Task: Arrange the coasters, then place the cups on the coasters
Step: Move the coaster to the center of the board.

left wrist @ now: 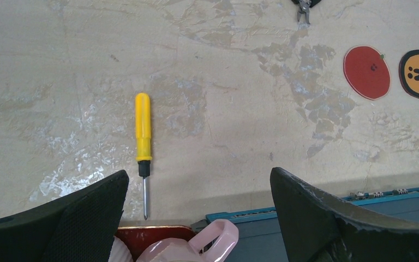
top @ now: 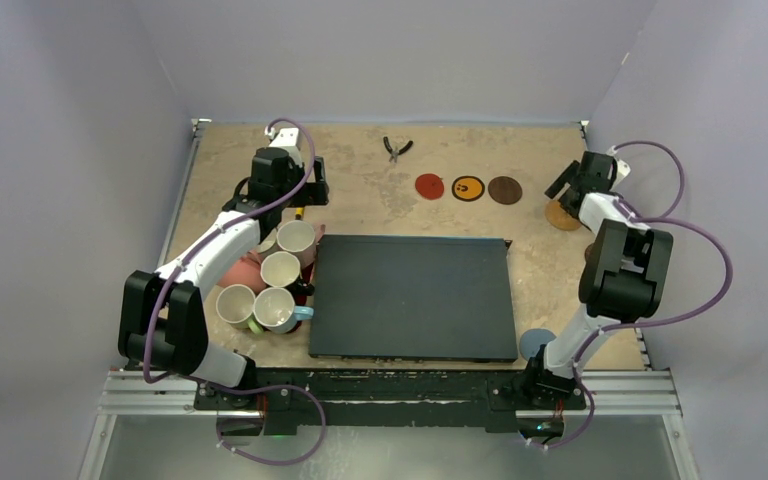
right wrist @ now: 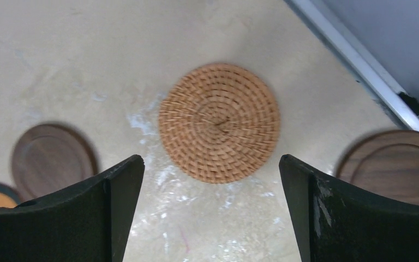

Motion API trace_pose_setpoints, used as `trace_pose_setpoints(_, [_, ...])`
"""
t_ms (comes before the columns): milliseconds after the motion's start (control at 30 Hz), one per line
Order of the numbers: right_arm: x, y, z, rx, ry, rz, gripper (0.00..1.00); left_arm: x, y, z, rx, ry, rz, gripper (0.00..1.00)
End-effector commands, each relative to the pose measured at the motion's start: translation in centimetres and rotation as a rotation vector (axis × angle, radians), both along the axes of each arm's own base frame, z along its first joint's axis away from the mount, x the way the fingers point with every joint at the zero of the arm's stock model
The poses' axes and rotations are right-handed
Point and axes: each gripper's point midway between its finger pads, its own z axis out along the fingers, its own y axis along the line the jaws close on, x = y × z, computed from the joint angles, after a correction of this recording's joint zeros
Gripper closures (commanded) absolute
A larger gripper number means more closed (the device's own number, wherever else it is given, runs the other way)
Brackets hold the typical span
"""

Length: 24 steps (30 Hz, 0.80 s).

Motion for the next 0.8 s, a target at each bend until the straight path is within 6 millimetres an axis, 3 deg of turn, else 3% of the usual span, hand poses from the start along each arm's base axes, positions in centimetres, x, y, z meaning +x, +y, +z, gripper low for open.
trace_pose_setpoints(0, [-2.7,-1.8,-1.4,-0.072,0.124,-0.073,0.07,0.7,-0.8,1.9,-0.028,-0.064,-0.025,0.04])
trace_pose_setpoints(200, [-2.1,-2.5,-2.7,-0.01,0.117,-0.087,0.17,0.7,-0.9,2.1,-0.027,-0.066,-0.024,0.04])
trace_pose_setpoints(467, [-0.3,-2.6,-2.8,0.039,0.078,-0.053,0.24,0.6,-1.0,2.2,-0.029,-0.068,-0.03,0.04])
trace_pose_setpoints(767, [0.1,-3.0,-4.0,0.055,0.091,-0.054,0.28,0.6,-1.1,2.2,-0.029,-0.07,-0.033,0.04])
